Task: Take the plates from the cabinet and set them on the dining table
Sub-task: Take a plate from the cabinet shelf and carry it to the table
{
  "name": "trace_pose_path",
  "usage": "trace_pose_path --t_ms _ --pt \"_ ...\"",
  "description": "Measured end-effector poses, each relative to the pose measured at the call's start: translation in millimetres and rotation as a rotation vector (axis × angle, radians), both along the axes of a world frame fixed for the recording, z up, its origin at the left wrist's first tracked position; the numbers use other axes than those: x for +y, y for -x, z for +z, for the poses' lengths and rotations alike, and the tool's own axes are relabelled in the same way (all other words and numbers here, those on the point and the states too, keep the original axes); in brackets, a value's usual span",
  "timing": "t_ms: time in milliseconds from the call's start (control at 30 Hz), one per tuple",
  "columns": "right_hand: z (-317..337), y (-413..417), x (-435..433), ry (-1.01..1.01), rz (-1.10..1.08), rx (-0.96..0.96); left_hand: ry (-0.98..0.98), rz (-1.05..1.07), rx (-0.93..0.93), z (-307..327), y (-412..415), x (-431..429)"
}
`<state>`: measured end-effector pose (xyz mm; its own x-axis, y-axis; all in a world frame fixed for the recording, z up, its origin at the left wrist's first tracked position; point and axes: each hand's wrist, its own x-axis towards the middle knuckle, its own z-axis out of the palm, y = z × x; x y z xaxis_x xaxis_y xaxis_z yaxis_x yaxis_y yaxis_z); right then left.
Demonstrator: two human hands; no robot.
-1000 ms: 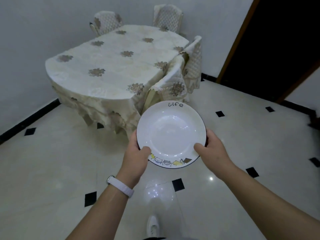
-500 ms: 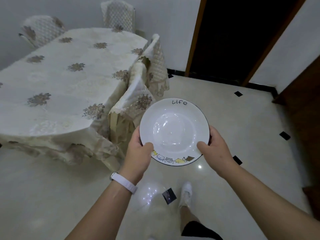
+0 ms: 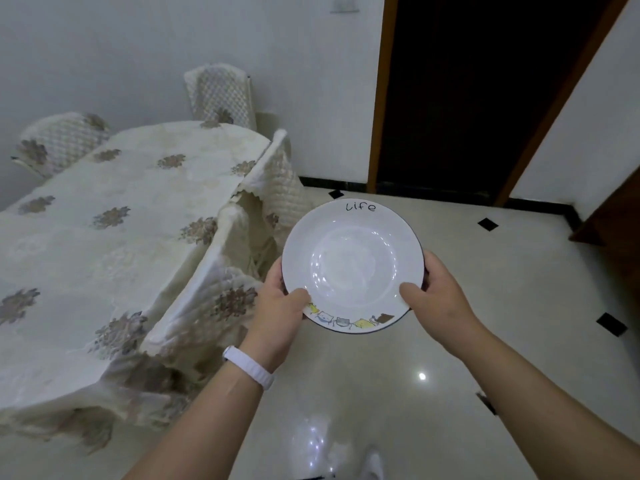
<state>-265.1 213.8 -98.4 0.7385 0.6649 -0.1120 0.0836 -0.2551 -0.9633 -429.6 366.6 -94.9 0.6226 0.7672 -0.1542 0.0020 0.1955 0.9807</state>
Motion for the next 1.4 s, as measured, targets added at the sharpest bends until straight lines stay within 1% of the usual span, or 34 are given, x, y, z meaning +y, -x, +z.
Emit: trace_pose_path --t_ms 133,233,433,667,833,967,1133,1267,1400 --pt "4 -56 17 -0.019 0.016 -0.003 -0.003 -0.016 -0.004 6 -52 17" --pt "3 -83 33 -0.017 0.026 0.039 -0.003 -0.028 0.001 10 -84 38" --pt "-7 -138 85 0.004 0.0 0.052 0.03 -0.046 0.004 -4 -145 93" --pt "-18 -216 188 0.047 -0.055 0.043 0.101 -0.081 -0.006 -28 -230 202" --pt "-14 -266 273 0.126 -0.064 0.023 0.131 -0.111 0.019 -29 -281 290" --pt "-7 -294 335 0.105 -0.098 0.018 0.129 -0.128 0.018 -20 -317 356" --pt "-2 -320 390 0.1 -0.08 0.007 0.141 -0.113 0.003 -15 -340 407" --pt "-3 -344 436 0.096 0.014 -0.018 0.199 -0.035 -0.037 -19 -347 441" --pt "-12 -363 483 0.089 0.117 0.018 0.21 0.086 -0.013 -25 -350 471"
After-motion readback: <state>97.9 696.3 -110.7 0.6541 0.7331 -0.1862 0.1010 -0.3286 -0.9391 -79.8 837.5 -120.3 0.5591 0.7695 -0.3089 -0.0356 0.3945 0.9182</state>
